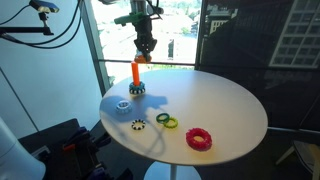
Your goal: Put the orange ring on the stack
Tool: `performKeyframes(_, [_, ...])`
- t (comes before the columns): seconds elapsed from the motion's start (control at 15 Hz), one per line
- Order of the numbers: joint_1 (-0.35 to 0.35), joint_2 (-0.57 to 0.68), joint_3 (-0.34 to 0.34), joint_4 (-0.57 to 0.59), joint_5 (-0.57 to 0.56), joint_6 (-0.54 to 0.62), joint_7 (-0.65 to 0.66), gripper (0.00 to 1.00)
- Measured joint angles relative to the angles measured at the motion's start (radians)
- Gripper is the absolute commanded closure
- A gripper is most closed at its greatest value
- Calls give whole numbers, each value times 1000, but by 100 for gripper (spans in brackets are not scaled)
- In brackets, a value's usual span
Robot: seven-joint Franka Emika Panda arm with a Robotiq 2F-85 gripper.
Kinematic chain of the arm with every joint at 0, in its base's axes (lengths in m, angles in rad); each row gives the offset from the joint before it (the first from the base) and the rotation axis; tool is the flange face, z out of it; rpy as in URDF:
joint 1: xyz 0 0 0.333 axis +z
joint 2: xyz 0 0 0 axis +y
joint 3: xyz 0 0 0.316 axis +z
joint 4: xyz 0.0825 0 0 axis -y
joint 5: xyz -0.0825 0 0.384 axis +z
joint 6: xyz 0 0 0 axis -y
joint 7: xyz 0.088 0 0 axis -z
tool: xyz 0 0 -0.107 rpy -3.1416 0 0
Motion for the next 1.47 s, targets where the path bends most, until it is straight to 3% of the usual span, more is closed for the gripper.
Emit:
performKeyframes(0.47, [53, 85, 39, 98, 3, -2, -2, 95])
performKeyframes(1.47, [127, 207, 82, 187, 1, -2, -38, 95])
